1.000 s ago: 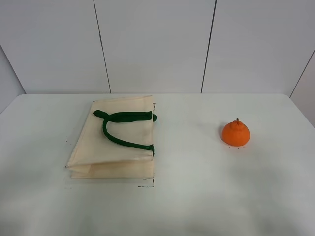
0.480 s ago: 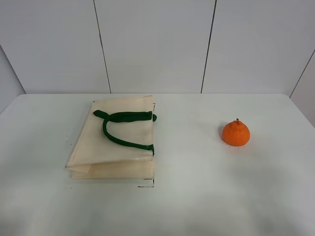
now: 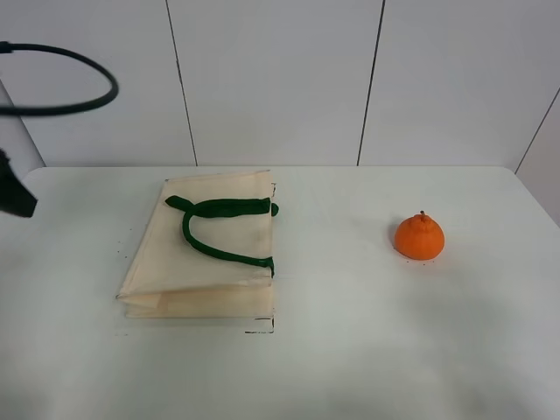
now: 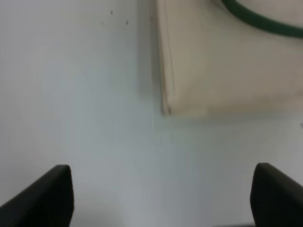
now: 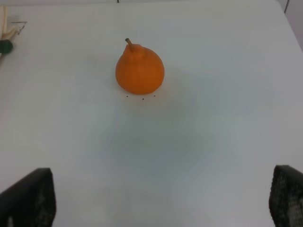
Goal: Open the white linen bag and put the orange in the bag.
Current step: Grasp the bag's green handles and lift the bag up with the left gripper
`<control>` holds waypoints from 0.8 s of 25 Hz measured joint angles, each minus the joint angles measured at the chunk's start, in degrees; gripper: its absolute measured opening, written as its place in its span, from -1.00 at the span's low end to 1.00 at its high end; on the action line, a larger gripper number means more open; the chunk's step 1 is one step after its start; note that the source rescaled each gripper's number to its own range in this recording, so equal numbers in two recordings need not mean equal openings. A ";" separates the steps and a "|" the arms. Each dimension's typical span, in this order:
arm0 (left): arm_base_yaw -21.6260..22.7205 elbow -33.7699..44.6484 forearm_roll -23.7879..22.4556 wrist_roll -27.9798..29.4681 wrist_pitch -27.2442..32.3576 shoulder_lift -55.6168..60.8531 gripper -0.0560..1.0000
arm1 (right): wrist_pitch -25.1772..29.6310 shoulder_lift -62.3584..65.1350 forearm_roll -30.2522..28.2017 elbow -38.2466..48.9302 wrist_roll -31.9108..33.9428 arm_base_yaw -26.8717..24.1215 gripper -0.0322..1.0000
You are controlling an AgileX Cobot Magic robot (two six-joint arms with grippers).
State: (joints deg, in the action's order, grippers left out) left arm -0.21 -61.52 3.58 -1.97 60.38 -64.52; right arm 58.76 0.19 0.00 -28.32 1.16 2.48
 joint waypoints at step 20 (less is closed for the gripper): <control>-12.67 -34.91 -0.11 13.86 -4.23 -52.49 1.00 | 0.00 0.00 0.00 0.00 0.00 0.00 1.00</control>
State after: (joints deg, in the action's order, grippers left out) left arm -12.89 -96.43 3.48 11.88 56.14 -117.02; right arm 58.76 0.19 0.00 -28.32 1.16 2.48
